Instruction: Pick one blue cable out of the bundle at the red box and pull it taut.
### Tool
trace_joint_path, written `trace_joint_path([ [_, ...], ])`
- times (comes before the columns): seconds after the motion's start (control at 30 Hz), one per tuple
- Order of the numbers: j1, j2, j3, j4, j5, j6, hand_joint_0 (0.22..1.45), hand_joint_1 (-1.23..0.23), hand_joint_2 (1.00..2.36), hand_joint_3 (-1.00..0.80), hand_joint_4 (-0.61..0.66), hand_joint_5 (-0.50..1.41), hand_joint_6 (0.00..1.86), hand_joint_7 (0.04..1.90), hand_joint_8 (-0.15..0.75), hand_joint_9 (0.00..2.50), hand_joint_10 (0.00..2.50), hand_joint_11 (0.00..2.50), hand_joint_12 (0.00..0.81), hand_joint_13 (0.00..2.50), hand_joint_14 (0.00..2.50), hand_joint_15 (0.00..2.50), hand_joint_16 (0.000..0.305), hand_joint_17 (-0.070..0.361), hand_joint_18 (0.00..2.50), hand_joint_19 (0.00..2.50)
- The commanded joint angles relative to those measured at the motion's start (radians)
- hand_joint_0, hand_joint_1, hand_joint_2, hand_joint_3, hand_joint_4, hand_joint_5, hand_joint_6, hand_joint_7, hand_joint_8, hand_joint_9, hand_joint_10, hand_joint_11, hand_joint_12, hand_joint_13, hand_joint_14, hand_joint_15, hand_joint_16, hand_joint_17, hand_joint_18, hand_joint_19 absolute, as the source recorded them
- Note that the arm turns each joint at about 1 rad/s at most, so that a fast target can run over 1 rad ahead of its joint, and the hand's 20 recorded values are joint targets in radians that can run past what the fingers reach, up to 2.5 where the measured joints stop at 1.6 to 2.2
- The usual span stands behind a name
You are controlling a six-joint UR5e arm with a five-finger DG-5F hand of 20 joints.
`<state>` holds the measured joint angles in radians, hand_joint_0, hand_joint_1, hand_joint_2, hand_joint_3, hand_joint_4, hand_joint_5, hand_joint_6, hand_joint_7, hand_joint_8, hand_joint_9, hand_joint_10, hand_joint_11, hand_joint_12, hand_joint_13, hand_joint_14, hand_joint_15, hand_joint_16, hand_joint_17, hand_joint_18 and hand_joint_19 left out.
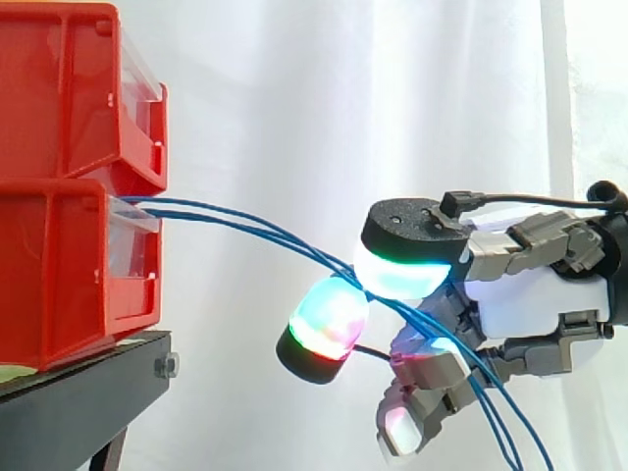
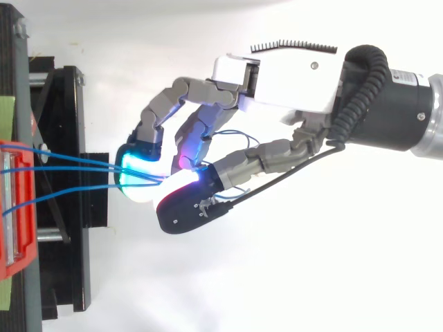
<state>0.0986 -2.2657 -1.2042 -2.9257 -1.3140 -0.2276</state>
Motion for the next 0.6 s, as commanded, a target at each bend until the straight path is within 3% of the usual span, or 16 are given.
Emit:
trace_joint_path([
  [0.0,-0.002,0.000,0.000,-0.007,-0.001,0.001,0.56,-0.64,1.01,-0.43,0.07,-0.12,0.93,0.69,0.358,1.14,0.25,1.14,0.385,0.95,0.01,0.55,0.052,0.117,0.67,0.39],
  [0.37,-0.005,0.025,0.000,-0.053,-0.002,0.002,0.60,-0.72,1.01,-0.43,0.07,-0.12,0.94,0.69,0.349,1.16,0.30,1.17,0.373,0.98,0.02,0.56,0.052,0.116,0.72,0.38],
  [0.57,-0.005,0.028,0.000,-0.069,-0.004,0.004,0.68,-0.84,1.00,-0.49,-0.03,-0.13,0.95,0.68,0.338,1.14,0.35,1.14,0.366,1.00,0.02,0.55,0.051,0.114,0.78,0.36],
])
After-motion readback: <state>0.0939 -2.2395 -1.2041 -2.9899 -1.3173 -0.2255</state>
